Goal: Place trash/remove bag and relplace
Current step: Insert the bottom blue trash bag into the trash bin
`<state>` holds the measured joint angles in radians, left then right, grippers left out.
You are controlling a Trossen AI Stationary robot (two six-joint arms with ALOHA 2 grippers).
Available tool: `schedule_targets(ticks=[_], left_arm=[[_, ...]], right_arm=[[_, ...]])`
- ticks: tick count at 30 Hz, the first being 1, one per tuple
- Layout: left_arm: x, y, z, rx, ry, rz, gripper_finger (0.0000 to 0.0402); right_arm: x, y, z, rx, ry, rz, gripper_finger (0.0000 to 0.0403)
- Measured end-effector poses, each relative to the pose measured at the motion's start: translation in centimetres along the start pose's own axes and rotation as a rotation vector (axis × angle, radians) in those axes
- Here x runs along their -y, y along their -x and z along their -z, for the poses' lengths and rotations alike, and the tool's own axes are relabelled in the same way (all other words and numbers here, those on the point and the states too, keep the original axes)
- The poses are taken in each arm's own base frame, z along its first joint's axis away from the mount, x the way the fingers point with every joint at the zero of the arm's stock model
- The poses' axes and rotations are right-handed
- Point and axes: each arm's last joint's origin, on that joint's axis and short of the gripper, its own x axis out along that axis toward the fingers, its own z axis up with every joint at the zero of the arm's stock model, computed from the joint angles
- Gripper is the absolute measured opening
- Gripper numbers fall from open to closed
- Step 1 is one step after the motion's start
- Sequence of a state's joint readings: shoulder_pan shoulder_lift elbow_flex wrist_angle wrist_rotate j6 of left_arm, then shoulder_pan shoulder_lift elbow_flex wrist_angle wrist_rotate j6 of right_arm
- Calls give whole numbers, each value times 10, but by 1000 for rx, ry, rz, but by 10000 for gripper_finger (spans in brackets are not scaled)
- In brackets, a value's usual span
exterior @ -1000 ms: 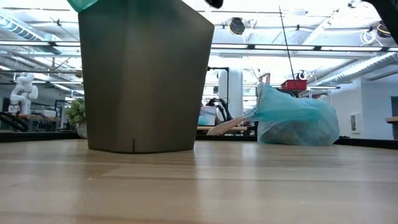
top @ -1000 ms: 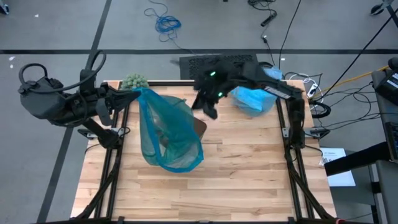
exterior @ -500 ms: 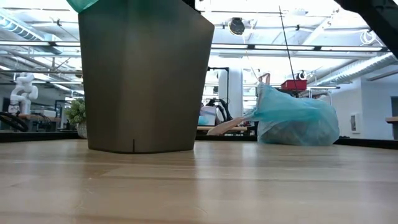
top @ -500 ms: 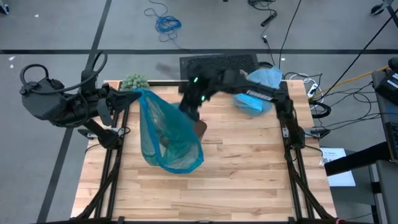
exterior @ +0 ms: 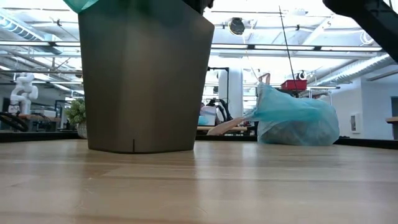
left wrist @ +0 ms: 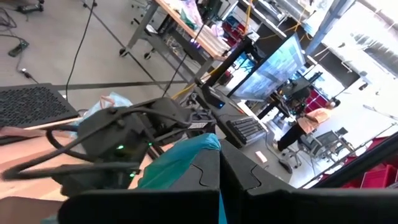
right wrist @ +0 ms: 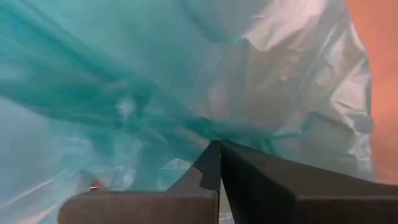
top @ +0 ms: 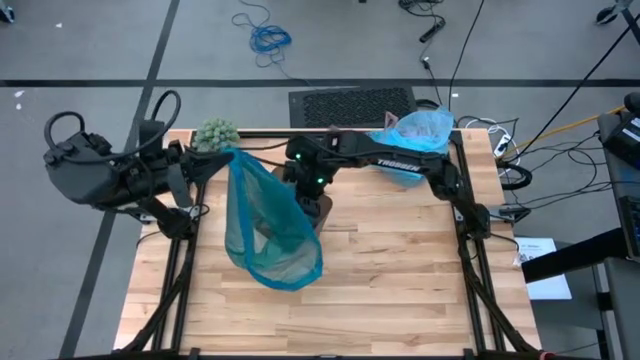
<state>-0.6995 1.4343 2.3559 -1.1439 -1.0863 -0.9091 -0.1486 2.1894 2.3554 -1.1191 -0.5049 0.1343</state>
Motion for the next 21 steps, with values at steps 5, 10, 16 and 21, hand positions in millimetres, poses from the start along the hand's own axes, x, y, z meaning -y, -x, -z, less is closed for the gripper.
schedule_targets(ticks=[5,10,16,21], left_arm=[[2,-3,5,-6,-25,-14,0],[4,-9,12,-6,-51,-36,0],[2,-13,22,-33,-82,-74,0],[0,-15,28,-52,-100,-103,0]], right_arm=[[10,-16,0,-21,-24,27,0],[21,-27,1,-34,-58,99,0],[24,-20,-3,10,-85,117,0],[8,14,-10,130,-69,169,0]])
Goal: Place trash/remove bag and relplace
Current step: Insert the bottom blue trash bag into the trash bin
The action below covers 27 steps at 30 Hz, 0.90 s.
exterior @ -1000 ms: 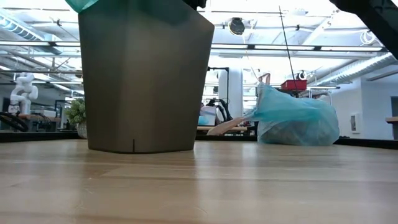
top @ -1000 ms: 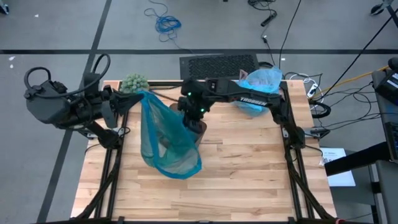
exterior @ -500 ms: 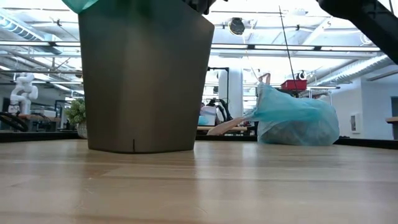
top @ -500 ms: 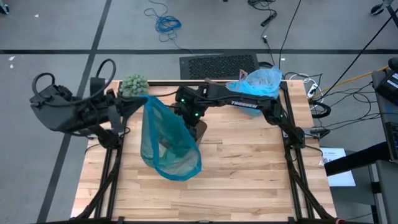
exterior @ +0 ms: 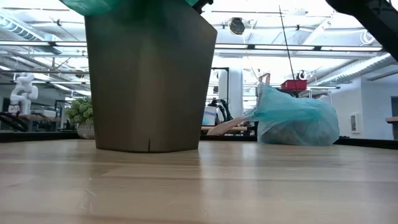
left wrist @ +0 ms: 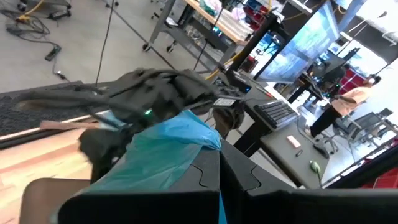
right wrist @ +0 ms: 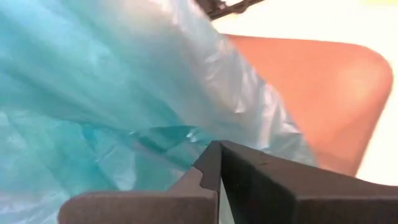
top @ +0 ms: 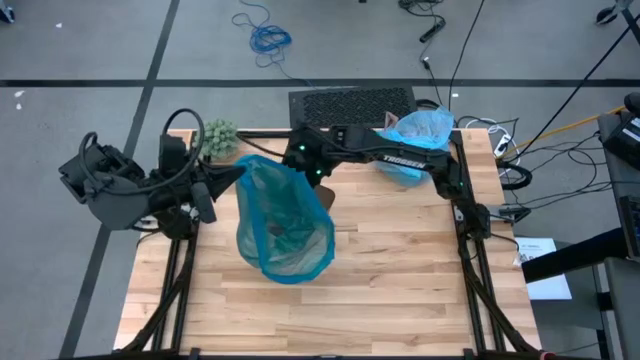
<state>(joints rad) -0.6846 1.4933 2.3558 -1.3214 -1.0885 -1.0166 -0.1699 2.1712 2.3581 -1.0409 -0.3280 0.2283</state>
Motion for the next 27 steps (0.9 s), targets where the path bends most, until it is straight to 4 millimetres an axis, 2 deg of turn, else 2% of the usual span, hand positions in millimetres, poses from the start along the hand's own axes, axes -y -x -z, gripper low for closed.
schedule_targets(ticks=[9,12,19,24,27], left_arm=[[-10,0,7,-68,-1,-44,0],[-13,0,10,-92,1,-63,0],[-12,-5,21,-149,-5,-89,0],[-13,-13,30,-150,-30,-129,0],[-15,-17,30,-151,-25,-149,0]], right_arm=[[-6,43,-6,119,-42,88,0],[-4,53,-8,153,-60,126,0],[2,92,-11,244,-80,203,0],[-3,130,-9,323,-78,217,0],[-13,154,-5,356,24,157,0]])
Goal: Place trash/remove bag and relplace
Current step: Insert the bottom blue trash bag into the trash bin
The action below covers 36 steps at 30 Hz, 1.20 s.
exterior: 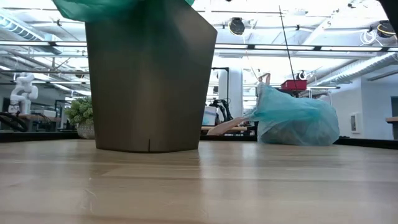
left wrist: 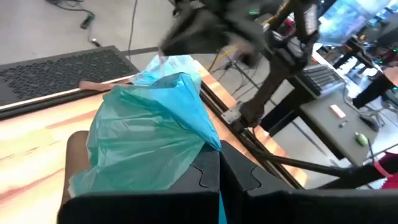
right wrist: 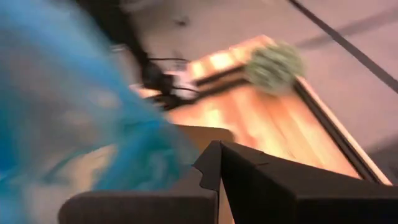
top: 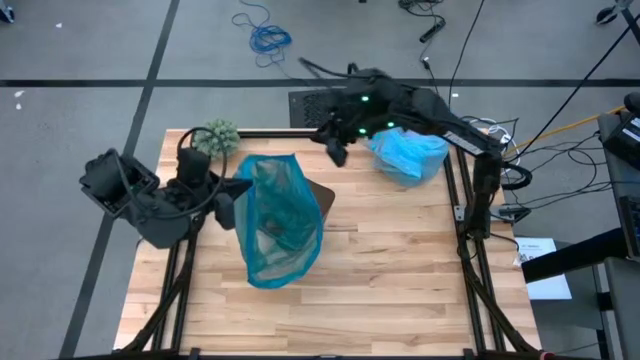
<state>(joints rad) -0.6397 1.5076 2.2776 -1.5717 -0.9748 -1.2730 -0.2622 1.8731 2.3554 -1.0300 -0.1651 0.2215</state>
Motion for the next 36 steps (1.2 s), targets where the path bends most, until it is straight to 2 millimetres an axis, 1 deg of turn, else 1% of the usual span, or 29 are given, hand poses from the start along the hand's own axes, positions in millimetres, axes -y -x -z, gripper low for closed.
schedule_targets(ticks=[3,6,8,10,11,13,15,17,20,23,27,30,34,36], left_arm=[[-3,-5,-5,17,-5,-26,0],[-8,-8,-12,35,13,-51,0],[-11,-11,-16,49,25,-70,0],[-14,-13,-20,62,25,-89,0],[-15,-15,-22,68,28,-98,0],[-17,-18,-25,80,32,-117,0],[-19,-21,-28,90,26,-136,0],[-21,-23,-30,99,29,-153,0],[-23,-26,-33,111,39,-173,0],[-25,-27,-36,120,47,-184,0],[-29,-25,-40,139,60,-193,0],[-32,-22,-43,166,68,-197,0],[-34,-17,-47,192,71,-185,0],[-35,-16,-48,195,74,-183,0]], right_arm=[[-18,21,-2,34,138,-174,0],[-41,37,-4,105,301,-324,0],[-57,40,-6,176,388,-385,0],[-68,35,-8,225,450,-414,0],[-71,30,-9,243,466,-420,0],[-70,15,-9,246,474,-425,0],[-69,-5,-9,244,474,-441,0],[-68,-26,-7,220,455,-480,0],[-71,-51,1,176,431,-515,0],[-69,-77,10,123,415,-466,0],[-66,-113,25,33,336,-410,0],[-70,-133,36,-17,289,-400,0],[-71,-161,58,-115,281,-308,0],[-70,-168,64,-152,279,-262,0]])
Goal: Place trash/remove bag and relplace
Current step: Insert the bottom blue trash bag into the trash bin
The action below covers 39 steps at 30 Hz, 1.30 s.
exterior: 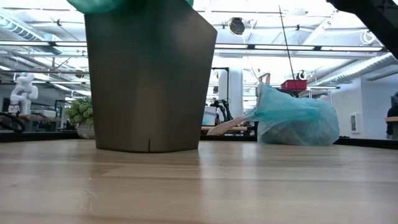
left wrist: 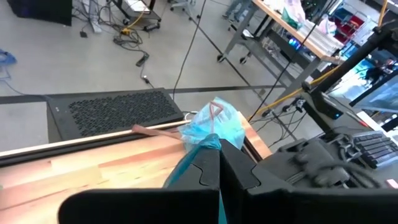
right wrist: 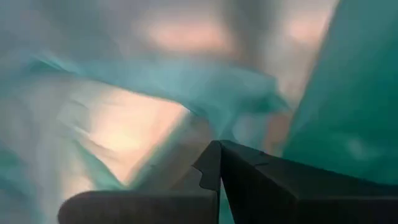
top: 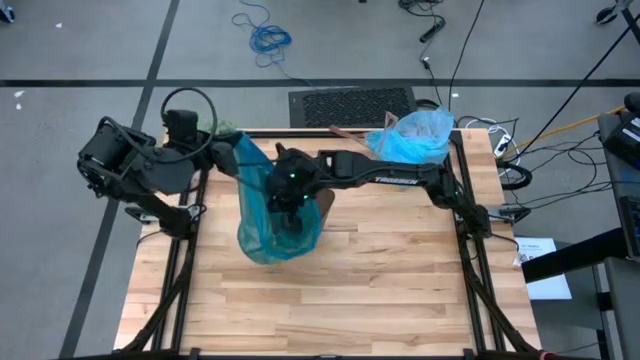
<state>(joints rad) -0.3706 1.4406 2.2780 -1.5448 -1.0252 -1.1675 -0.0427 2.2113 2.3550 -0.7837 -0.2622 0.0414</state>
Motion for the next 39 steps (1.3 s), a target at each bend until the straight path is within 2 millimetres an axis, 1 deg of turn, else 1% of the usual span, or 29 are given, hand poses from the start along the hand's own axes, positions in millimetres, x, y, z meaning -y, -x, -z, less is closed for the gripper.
schedule_targets(ticks=[3,5,7,11,15,16,21,26,28,30,32,33,34,35,39], left_arm=[[-1,1,-1,2,0,1,0],[-2,1,-1,2,-2,0,0],[-2,1,-1,0,-2,-2,0],[-2,2,0,-8,-2,5,0],[0,2,4,-25,0,6,0],[1,1,5,-28,6,3,0],[5,-2,13,-38,-4,-6,0],[7,-10,27,-53,-6,-36,0],[8,-10,28,-56,5,-38,0],[7,-10,28,-57,7,-34,0],[8,-9,28,-60,5,-31,0],[8,-9,28,-60,5,-31,0],[8,-9,29,-60,5,-30,0],[8,-9,29,-61,5,-29,0],[8,-8,29,-62,5,-25,0]], right_arm=[[4,-5,8,-70,-18,90,0],[8,-5,16,-135,-32,157,0],[12,-4,18,-164,-37,215,0],[23,1,24,-229,-57,278,0],[32,0,32,-291,-75,329,0],[35,-2,34,-300,-79,337,0],[42,-1,33,-290,-84,375,0],[40,13,21,-209,-69,369,0],[43,5,24,-225,-60,364,0],[47,-8,34,-280,-46,380,0],[48,-11,39,-321,-63,357,0],[48,-11,39,-312,-61,362,0],[47,-9,36,-289,-64,362,0],[45,-3,31,-260,-63,361,0],[37,35,5,-101,-57,369,0]])
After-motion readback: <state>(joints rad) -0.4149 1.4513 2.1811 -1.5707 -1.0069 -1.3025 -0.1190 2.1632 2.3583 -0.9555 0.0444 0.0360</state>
